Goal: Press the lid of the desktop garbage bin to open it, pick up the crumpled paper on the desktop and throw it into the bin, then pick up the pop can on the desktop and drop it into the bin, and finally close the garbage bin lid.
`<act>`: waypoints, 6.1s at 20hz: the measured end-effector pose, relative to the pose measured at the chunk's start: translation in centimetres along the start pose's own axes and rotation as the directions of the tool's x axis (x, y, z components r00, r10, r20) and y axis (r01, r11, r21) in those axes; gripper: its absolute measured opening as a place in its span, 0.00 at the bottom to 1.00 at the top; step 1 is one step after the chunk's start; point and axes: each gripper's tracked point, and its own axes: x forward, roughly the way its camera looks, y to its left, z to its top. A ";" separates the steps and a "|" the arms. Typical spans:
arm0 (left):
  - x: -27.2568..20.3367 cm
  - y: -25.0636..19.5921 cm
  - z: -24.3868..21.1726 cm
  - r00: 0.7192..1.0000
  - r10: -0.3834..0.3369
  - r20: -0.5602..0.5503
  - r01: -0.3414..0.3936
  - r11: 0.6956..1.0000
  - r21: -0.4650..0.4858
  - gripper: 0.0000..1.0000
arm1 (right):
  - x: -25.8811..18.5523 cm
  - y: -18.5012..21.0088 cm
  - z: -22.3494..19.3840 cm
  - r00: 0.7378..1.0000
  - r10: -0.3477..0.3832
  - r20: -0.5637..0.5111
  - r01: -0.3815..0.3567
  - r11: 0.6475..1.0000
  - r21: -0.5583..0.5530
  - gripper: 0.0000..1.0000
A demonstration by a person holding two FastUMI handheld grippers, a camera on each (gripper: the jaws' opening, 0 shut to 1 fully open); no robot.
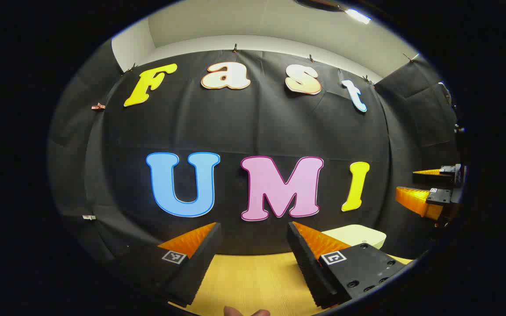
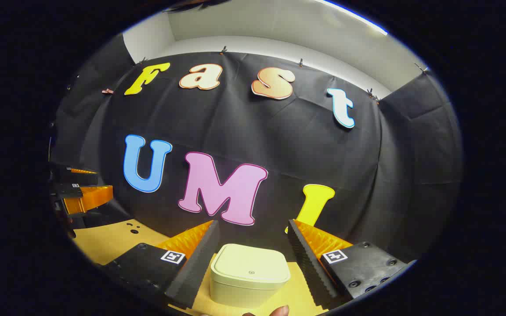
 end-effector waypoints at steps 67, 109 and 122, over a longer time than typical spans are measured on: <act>0.5 0.3 -3.6 0.996 0.059 -0.063 -0.061 0.998 -0.016 0.96 | 10.8 0.6 -22.9 0.616 0.346 -0.708 -0.227 0.938 0.261 0.06; -2.3 -1.3 -16.5 0.927 -0.067 -0.370 0.048 0.997 -0.060 0.96 | 7.0 -0.3 -3.4 0.979 0.204 -0.012 -0.201 0.970 0.136 0.73; -10.2 -2.2 -32.5 0.723 -0.105 -0.683 0.069 0.994 -0.079 0.96 | 1.9 1.1 -8.0 0.966 0.223 -0.128 -0.202 0.967 0.157 0.81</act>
